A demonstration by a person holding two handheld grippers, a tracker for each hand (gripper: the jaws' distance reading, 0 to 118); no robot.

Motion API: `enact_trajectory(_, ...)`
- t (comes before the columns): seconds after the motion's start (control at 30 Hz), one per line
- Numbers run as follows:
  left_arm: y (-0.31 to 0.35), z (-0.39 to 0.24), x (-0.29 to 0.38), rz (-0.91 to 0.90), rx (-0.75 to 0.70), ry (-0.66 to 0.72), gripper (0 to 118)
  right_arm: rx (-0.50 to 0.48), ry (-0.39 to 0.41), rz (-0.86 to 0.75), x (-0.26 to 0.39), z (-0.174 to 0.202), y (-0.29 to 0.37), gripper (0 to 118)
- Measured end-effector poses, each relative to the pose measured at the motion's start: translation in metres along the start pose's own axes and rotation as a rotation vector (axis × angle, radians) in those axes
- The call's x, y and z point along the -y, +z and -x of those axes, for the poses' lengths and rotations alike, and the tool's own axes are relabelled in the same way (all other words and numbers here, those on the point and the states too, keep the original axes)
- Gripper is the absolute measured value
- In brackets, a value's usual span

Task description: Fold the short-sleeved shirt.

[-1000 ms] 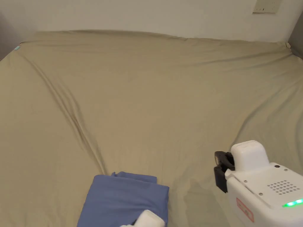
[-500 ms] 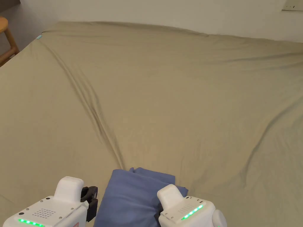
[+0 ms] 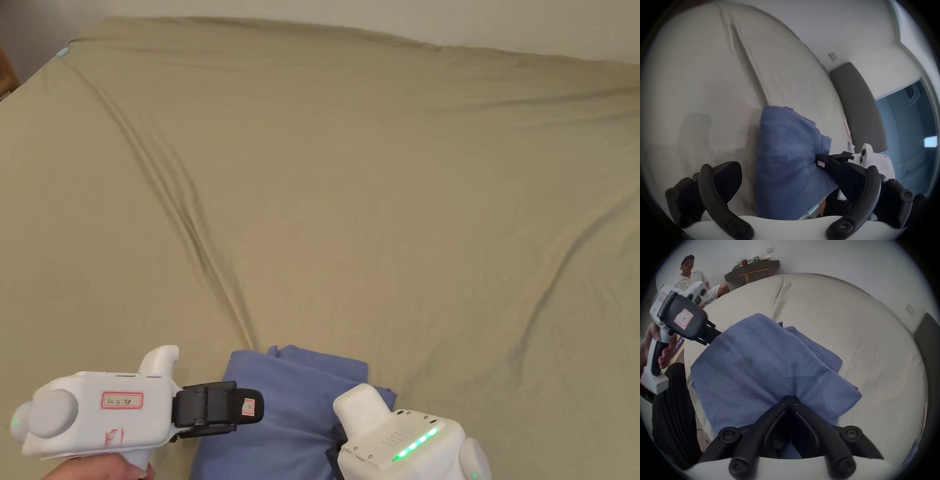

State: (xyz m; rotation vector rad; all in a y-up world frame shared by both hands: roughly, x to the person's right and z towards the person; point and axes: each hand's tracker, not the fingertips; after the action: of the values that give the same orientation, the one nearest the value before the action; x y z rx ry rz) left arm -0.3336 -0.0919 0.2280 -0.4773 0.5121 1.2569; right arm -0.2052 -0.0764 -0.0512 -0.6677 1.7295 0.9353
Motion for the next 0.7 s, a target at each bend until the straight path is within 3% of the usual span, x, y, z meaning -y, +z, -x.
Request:
enact_trajectory(0.13, -0.034, 0.026, -0.001, 0.04, 0.303, 0.206, 115, -0.006, -0.008, -0.003, 0.001, -0.002, 0.0, 0)
enact_trajectory(0.2, -0.04, 0.026, -0.002, 0.054, 0.271, 0.268, 114, -0.002, -0.003, -0.001, 0.002, -0.004, -0.002, 0)
enact_trajectory(0.23, -0.041, 0.026, -0.002, 0.044, 0.259, 0.251, 97, 0.0, 0.0, -0.001, 0.002, -0.004, -0.003, 0)
enact_trajectory(0.27, -0.041, 0.023, -0.001, 0.037, 0.179, 0.234, 55, 0.001, 0.003, -0.001, 0.002, -0.004, -0.003, 0)
enact_trajectory(0.3, -0.046, 0.025, 0.0, 0.036, 0.053, 0.176, 26, 0.002, 0.005, -0.002, 0.002, -0.005, -0.003, 0)
enact_trajectory(0.4, -0.043, 0.021, 0.0, 0.04, 0.081, 0.181, 26, -0.003, 0.004, -0.015, 0.004, -0.008, 0.0, 0)
enact_trajectory(0.47, -0.043, -0.016, 0.014, 0.026, -0.013, 0.045, 26, -0.023, -0.061, -0.027, -0.002, -0.014, 0.013, 0)
enact_trajectory(0.57, -0.035, -0.024, 0.013, 0.013, -0.083, -0.032, 26, 0.063, -0.099, -0.15, -0.012, -0.027, 0.044, 0)
enact_trajectory(0.7, -0.017, -0.035, 0.018, -0.021, -0.115, -0.083, 26, 0.235, -0.054, -0.257, -0.033, -0.037, 0.084, 0)
